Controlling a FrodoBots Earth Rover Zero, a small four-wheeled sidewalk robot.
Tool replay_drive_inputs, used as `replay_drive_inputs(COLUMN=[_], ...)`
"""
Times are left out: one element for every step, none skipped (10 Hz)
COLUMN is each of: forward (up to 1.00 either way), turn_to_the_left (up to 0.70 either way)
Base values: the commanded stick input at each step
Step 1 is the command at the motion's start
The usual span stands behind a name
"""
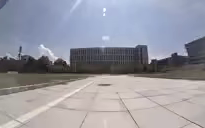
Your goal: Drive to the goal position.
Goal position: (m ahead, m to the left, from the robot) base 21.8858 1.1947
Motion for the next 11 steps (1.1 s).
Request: replay_drive_inputs(forward=[0.50, 0.50, 0.50, 0.50, 0.50, 0.50, 0.50, 0.50, 0.50, 0.50, 0.50], turn_to_the_left=[0.01, 0.01, 0.01, 0.01, 0.01, 0.01, 0.01, 0.01, 0.01, 0.01, 0.01])
